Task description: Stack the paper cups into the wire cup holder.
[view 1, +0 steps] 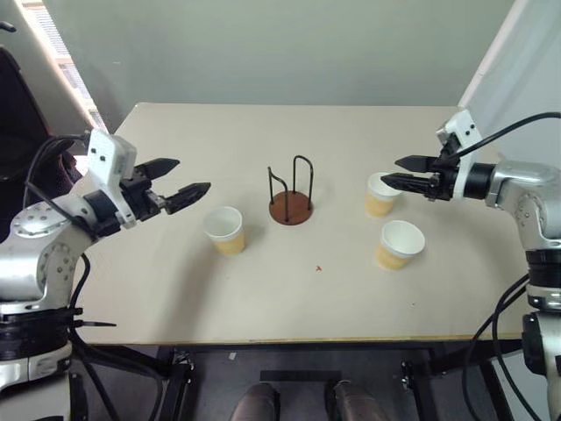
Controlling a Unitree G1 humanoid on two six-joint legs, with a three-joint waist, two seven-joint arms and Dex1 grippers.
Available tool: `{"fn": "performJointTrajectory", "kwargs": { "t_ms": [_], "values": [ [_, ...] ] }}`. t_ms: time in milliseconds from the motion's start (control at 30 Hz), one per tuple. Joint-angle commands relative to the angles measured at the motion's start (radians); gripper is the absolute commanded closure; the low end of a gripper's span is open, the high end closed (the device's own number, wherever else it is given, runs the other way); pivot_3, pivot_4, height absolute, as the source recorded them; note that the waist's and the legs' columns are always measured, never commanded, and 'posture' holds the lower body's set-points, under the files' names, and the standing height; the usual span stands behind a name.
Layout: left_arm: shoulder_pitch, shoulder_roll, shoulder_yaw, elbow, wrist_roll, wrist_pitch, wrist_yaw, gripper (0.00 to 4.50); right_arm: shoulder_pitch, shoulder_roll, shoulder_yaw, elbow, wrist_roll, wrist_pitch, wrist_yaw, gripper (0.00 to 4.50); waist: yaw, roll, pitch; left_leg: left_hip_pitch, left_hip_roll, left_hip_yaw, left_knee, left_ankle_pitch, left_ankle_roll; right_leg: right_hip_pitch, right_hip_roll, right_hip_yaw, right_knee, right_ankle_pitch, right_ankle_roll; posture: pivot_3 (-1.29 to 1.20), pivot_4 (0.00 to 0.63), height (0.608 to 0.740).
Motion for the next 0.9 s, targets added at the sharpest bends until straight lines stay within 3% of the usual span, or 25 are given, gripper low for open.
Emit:
{"fn": "performJointTrajectory", "kwargs": {
  "t_ms": [33, 300, 500, 667, 900],
  "values": [
    [-0.047, 0.011, -0.014, 0.035, 0.024, -0.04, -0.018, 0.0, -0.019, -0.005, -0.035, -0.076, 0.027, 0.012, -0.014, 1.5, 0.001, 0.0, 0.0, 0.0, 0.0, 0.0, 0.0, 0.0, 0.0, 0.0, 0.0, 0.0, 0.0, 0.0, 0.0, 0.0, 0.15, 0.74],
    [-0.11, -0.021, -0.078, 0.058, 0.046, -0.052, -0.026, 0.0, 0.04, -0.019, -0.089, -0.119, 0.036, 0.014, -0.056, 1.5, 0.002, 0.0, 0.0, 0.0, 0.0, 0.0, 0.001, 0.0, 0.0, 0.001, 0.0, 0.0, -0.001, 0.0, 0.0, 0.0, 0.15, 0.74],
    [-0.121, -0.026, -0.159, -0.018, -0.032, 0.06, -0.124, 0.0, 0.063, -0.044, -0.12, -0.189, 0.082, 0.07, -0.058, 1.5, 0.001, 0.0, 0.0, 0.0, 0.0, 0.0, 0.0, 0.0, 0.0, 0.0, 0.0, 0.0, 0.0, 0.0, 0.001, 0.0, 0.15, 0.74],
    [-0.152, -0.024, -0.208, 0.02, -0.013, 0.097, -0.146, 0.0, 0.076, -0.079, -0.135, -0.242, 0.113, 0.123, -0.068, 1.5, 0.002, 0.0, 0.0, 0.0, 0.0, 0.0, 0.0, 0.0, -0.001, 0.0, 0.0, 0.0, -0.001, 0.0, 0.001, 0.0, 0.15, 0.74],
    [-0.22, -0.092, -0.304, 0.098, 0.094, 0.074, -0.09, 0.0, 0.088, -0.085, -0.16, -0.289, 0.146, 0.167, -0.102, 1.5, 0.003, 0.0, 0.0, 0.0, 0.0, 0.0, 0.001, 0.001, 0.0, 0.001, 0.0, 0.001, -0.001, 0.0, 0.001, 0.0, 0.15, 0.74]
  ]
}}
